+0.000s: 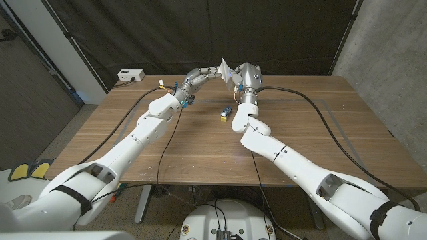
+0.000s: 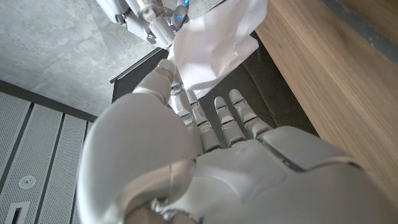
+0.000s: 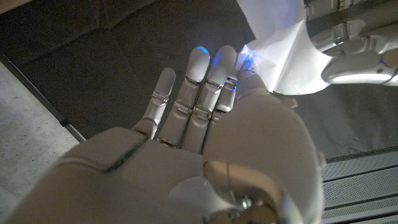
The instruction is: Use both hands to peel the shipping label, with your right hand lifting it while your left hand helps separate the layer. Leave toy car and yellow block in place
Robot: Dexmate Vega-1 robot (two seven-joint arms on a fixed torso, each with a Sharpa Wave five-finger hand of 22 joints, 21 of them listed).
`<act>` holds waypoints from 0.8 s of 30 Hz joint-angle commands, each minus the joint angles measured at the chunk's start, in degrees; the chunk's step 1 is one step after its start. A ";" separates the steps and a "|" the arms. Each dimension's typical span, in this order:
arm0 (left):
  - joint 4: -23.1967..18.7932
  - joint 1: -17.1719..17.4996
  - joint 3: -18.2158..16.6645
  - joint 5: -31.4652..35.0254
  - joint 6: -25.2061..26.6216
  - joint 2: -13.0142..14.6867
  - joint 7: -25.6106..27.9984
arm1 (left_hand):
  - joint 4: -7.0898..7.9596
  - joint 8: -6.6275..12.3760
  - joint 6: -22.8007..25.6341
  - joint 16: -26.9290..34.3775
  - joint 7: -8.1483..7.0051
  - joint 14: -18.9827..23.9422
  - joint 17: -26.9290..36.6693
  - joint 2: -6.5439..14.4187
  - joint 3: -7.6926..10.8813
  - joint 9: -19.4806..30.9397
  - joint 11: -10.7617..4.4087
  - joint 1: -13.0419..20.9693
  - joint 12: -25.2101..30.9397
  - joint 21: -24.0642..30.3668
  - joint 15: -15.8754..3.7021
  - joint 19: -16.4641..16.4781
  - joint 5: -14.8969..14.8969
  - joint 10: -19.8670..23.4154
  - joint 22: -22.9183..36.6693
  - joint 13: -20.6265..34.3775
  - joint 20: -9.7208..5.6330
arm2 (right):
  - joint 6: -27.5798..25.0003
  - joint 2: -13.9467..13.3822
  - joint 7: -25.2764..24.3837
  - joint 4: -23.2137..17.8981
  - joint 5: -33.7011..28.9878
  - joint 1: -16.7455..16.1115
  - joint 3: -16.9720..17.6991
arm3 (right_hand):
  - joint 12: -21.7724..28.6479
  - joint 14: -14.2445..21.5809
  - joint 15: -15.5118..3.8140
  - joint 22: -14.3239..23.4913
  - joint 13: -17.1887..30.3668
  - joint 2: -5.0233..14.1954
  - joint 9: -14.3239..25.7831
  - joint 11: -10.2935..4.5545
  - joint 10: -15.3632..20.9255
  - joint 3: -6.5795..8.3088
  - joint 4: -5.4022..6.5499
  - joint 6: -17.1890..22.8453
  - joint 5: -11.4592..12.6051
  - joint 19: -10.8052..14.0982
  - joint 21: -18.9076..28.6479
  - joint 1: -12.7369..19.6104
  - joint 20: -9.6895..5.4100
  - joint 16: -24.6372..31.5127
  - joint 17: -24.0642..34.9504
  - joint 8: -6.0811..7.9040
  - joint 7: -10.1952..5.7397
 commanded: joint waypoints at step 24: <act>6.77 -1.65 -1.99 -7.60 -1.01 -4.16 -8.57 | 0.56 1.50 6.45 0.86 3.65 3.53 -0.17 0.32 1.42 3.54 0.61 -0.35 -1.48 1.60 -6.73 0.49 0.72 0.39 0.41 -0.81 0.37 | -7.26 3.15 -3.42 4.46 3.33 2.09 0.39 | -0.32 0.80 -4.58 -1.20 0.81 -1.03 0.85 0.26 0.83 3.33 -0.74 0.68 0.15 -1.01 1.36 -1.04 0.55 -0.79 0.79 0.54 -0.30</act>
